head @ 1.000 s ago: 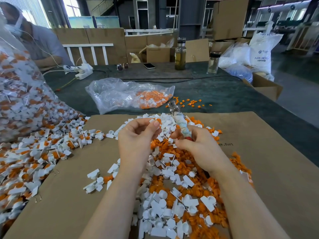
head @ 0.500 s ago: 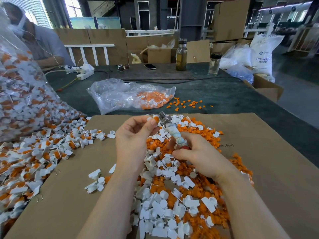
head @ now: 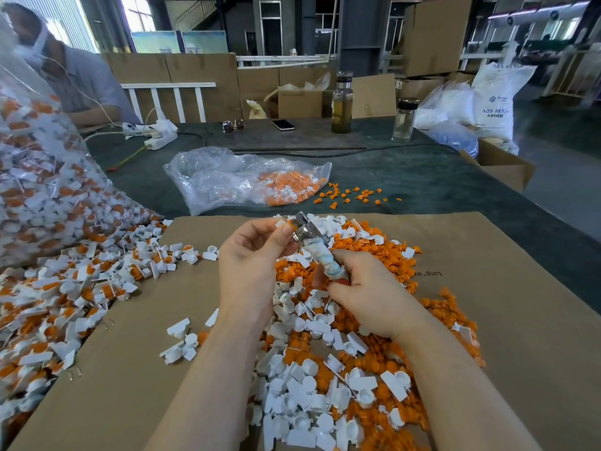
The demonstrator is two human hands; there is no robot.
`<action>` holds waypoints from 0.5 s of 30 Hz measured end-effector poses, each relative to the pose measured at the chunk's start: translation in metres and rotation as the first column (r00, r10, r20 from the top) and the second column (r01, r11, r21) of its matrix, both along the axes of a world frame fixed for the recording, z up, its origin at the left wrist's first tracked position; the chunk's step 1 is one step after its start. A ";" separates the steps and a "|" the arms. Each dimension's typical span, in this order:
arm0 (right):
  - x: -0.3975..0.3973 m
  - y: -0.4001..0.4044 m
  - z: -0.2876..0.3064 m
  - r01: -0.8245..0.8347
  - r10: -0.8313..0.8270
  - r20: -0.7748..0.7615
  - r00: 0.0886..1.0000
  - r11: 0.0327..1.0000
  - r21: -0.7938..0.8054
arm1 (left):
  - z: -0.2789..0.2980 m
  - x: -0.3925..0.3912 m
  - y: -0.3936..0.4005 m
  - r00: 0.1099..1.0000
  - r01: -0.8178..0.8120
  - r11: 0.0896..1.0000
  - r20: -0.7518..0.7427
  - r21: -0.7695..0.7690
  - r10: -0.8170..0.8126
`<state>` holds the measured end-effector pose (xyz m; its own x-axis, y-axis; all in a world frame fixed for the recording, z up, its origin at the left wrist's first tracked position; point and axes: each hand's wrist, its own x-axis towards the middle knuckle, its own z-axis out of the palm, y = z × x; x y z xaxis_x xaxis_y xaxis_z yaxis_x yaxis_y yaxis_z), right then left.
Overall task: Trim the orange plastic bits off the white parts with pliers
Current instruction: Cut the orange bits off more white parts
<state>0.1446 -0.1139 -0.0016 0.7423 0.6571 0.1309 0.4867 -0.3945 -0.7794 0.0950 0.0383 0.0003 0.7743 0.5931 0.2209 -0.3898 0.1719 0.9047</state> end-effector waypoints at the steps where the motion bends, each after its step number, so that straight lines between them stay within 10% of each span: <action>1: 0.000 0.000 -0.001 0.006 -0.006 0.008 1.000 1.000 -0.005 | 0.000 0.000 0.000 1.000 -0.001 1.000 -0.001 -0.001 0.001; 9: 0.003 0.002 -0.008 0.054 -0.050 0.088 0.995 0.998 -0.036 | 0.001 0.001 0.002 0.997 0.031 0.996 -0.066 -0.080 -0.037; 15: 0.008 -0.002 -0.013 0.196 -0.176 0.232 0.957 0.978 -0.068 | 0.004 -0.003 0.026 0.980 -0.099 0.812 -0.200 -0.575 -0.022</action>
<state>0.1530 -0.1160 -0.0141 0.8110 0.5269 0.2544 0.5556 -0.5574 -0.6169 0.0916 0.0643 0.0039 0.7385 0.5931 -0.3207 -0.2403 0.6759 0.6967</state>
